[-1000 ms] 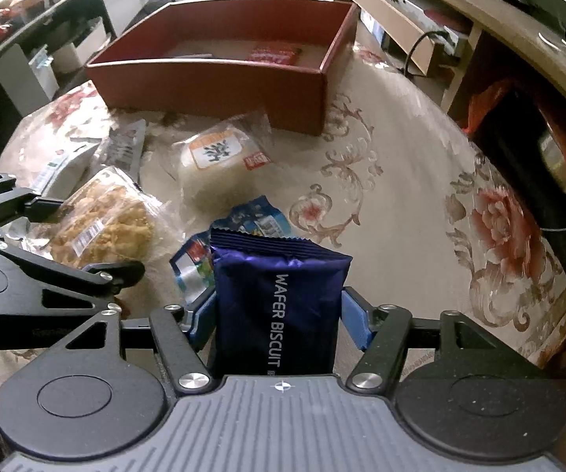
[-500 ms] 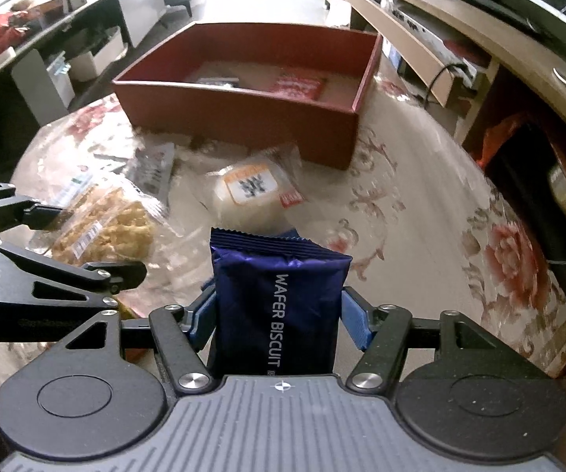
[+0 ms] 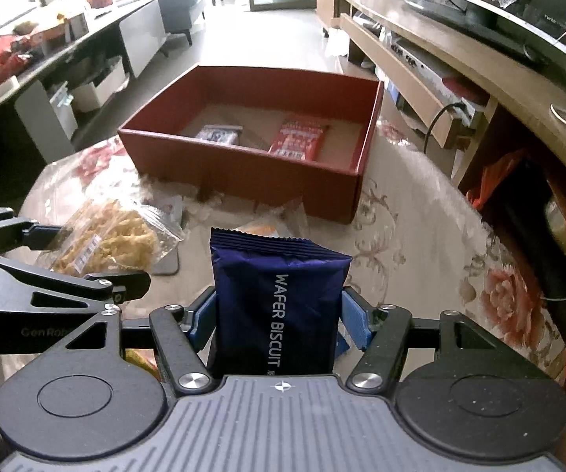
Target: Organize snacks
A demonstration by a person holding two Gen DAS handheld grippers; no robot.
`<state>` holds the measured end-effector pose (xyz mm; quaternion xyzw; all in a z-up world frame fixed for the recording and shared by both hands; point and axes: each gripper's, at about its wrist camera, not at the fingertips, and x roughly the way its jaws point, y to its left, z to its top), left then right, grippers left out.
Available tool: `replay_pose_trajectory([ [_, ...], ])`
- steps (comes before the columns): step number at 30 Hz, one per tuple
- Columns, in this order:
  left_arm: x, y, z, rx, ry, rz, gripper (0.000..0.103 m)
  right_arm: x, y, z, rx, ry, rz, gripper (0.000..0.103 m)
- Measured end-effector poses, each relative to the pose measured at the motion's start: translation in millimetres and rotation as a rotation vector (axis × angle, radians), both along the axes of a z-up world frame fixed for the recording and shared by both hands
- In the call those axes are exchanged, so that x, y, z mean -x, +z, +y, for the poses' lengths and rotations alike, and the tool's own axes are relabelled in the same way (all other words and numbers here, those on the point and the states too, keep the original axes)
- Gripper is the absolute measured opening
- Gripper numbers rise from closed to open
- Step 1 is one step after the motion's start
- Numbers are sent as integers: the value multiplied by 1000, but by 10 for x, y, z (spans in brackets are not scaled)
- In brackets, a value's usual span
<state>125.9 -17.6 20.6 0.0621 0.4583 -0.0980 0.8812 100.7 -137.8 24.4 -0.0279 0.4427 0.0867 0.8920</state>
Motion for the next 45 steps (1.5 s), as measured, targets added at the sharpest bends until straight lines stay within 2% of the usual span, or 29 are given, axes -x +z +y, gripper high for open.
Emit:
replay_pose_trajectory([
  [20, -352, 377, 71, 56, 95, -122, 73, -303, 385, 21, -27, -34, -126, 71],
  [32, -601, 519, 57, 54, 146, -188, 73, -542, 535, 19, -30, -50, -183, 71],
  [45, -956, 568, -18, 54, 171, -213, 73, -831, 629, -6, -25, -60, -220, 71],
])
